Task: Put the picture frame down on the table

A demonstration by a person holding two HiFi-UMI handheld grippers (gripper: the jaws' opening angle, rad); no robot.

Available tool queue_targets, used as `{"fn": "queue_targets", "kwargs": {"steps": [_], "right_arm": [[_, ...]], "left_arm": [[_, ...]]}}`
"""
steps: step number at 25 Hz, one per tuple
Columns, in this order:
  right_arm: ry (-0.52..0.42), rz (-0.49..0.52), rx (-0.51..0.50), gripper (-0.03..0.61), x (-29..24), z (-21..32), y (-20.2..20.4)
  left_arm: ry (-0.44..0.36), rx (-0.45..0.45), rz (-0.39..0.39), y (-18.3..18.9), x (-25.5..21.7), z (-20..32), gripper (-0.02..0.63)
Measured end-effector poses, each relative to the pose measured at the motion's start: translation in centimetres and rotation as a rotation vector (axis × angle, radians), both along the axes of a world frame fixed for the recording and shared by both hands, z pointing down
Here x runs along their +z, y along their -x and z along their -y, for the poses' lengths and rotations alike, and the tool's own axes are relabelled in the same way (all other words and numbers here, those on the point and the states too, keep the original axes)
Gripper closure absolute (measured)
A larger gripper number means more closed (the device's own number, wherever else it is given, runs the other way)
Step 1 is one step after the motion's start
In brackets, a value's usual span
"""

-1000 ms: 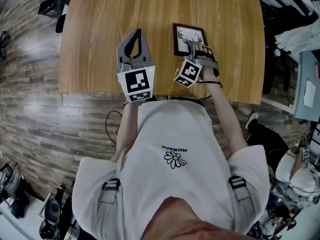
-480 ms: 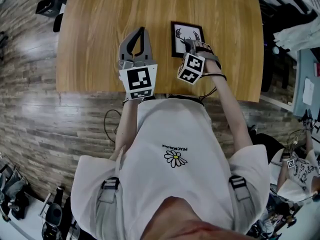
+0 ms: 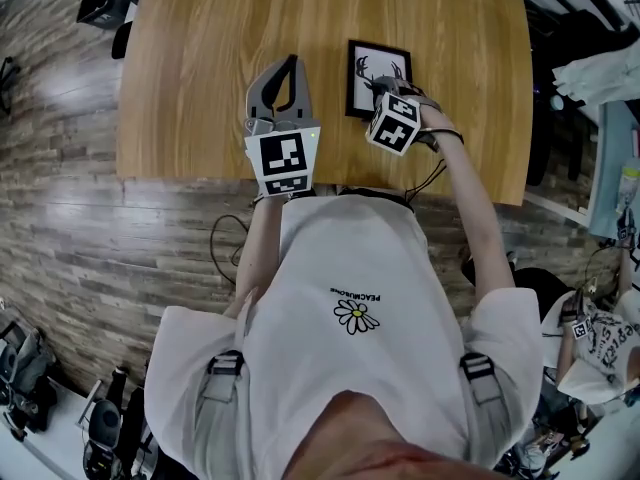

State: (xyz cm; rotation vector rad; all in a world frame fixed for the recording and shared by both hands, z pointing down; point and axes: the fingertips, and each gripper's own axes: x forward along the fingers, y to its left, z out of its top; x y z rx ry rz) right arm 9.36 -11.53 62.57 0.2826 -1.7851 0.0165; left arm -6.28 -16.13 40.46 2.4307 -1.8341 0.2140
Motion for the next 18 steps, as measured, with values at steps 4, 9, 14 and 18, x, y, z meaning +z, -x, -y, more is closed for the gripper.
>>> {"fn": "queue_targets", "kwargs": {"steps": [4, 9, 14, 18], "right_arm": [[0.12, -0.001, -0.022, 0.202, 0.5, -1.1, 0.8], [0.248, -0.003, 0.038, 0.204, 1.3, -2.3, 0.7], [0.276, 0.035, 0.062, 0.204, 1.3, -2.9, 1.1], [0.22, 0.006, -0.011, 0.204, 1.8, -2.5, 1.0]], "left_arm": [[0.004, -0.006, 0.006, 0.3, 0.1, -0.2, 0.597], [0.01, -0.016, 0.011, 1.1, 0.3, -0.4, 0.597], [0.014, -0.029, 0.013, 2.0, 0.5, -0.6, 0.597], [0.022, -0.028, 0.018, 1.5, 0.8, -0.2, 0.597]]}}
